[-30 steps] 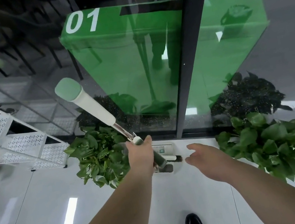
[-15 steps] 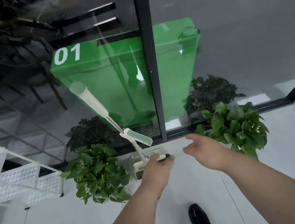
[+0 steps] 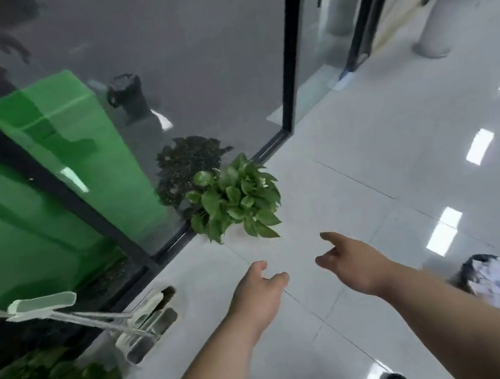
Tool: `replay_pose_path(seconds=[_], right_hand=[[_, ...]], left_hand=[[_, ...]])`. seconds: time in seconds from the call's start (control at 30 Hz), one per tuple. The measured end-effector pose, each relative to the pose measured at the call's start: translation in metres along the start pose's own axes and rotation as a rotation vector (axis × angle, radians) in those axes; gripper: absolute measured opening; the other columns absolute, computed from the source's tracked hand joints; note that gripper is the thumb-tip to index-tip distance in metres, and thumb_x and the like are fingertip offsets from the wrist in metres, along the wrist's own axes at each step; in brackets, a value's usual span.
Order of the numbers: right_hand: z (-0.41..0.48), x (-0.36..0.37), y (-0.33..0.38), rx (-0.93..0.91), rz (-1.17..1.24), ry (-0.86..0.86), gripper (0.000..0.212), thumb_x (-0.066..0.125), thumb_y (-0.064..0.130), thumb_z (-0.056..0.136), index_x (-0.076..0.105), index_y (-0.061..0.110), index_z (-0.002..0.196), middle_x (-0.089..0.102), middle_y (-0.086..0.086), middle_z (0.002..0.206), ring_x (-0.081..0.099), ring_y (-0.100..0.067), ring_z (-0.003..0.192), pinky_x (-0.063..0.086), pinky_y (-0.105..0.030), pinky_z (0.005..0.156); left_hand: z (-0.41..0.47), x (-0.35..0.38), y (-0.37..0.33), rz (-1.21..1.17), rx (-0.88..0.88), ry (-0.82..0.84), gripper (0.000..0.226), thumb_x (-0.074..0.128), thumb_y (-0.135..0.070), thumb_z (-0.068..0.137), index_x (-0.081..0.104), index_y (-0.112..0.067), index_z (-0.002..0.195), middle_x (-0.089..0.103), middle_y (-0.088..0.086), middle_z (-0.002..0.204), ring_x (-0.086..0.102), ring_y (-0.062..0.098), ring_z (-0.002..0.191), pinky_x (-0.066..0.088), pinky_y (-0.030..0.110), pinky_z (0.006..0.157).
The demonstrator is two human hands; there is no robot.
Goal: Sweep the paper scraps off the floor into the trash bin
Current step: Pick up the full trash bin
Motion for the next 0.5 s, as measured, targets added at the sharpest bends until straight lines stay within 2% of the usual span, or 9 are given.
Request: replay_pose_path(seconds=[0.1,0.17,0.27,0.33,0.4,0.5], right_hand=[[-0.021,-0.041,-0.074,0.083,0.04,-0.078,0.064,0.05,0.036,0.099,0.028,0.018,0.156,0.07,0.01,0.103,0.058,-0.015,0.104,0.039,-0.028,0.091],[-0.038,-0.071,-0.125,0.138,0.09,-0.119,0.064,0.05,0.035,0.099,0.028,0.018,0.156,0.073,0.003,0.11,0.06,-0.015,0.099,0.04,-0.028,0.089],[-0.066,-0.113,-0.207,0.216,0.134,-0.137,0.059,0.049,0.032,0.1,0.031,0.012,0.153,0.074,-0.002,0.104,0.063,-0.016,0.09,0.045,-0.029,0.087],[-0.082,-0.139,-0.263,0.278,0.1,-0.119,0.05,0.044,0.027,0.102,0.04,0.004,0.146,0.067,-0.005,0.114,0.061,-0.023,0.102,0.042,-0.028,0.088],[-0.093,-0.165,-0.319,0.328,0.101,-0.145,0.053,0.048,0.033,0.099,0.041,0.012,0.147,0.066,-0.002,0.122,0.057,-0.023,0.111,0.042,-0.029,0.094],[-0.102,-0.196,-0.397,0.366,0.152,-0.168,0.049,0.053,0.034,0.095,0.046,0.02,0.142,0.069,0.001,0.114,0.06,-0.021,0.105,0.046,-0.034,0.093]], left_hand=[[0.004,0.072,-0.033,0.092,0.049,0.099,0.075,0.058,-0.053,0.08,0.042,-0.031,0.15,0.063,-0.005,0.121,0.066,0.017,0.108,0.055,0.043,0.101],[0.008,0.127,-0.052,0.163,0.074,0.158,0.07,0.059,-0.049,0.085,0.042,-0.03,0.15,0.064,-0.007,0.115,0.067,0.017,0.104,0.056,0.042,0.099],[0.011,0.217,-0.076,0.265,0.077,0.232,0.071,0.059,-0.05,0.085,0.042,-0.029,0.151,0.064,0.002,0.127,0.064,0.025,0.117,0.053,0.038,0.102],[0.012,0.276,-0.085,0.316,0.064,0.26,0.07,0.06,-0.049,0.086,0.041,-0.03,0.151,0.064,0.005,0.13,0.063,0.027,0.119,0.053,0.038,0.101],[0.016,0.333,-0.091,0.347,0.054,0.274,0.075,0.06,-0.051,0.081,0.042,-0.03,0.151,0.065,0.0,0.123,0.065,0.023,0.113,0.055,0.041,0.1],[0.024,0.408,-0.098,0.391,0.02,0.295,0.066,0.061,-0.043,0.089,0.043,-0.029,0.15,0.066,-0.002,0.107,0.069,0.025,0.104,0.057,0.039,0.09]])
Point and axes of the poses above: each hand's wrist, its own z-axis towards the middle knuckle, its own x-axis out of the palm, y = z × x, the point moved 3 cm from there along z, towards the middle knuckle
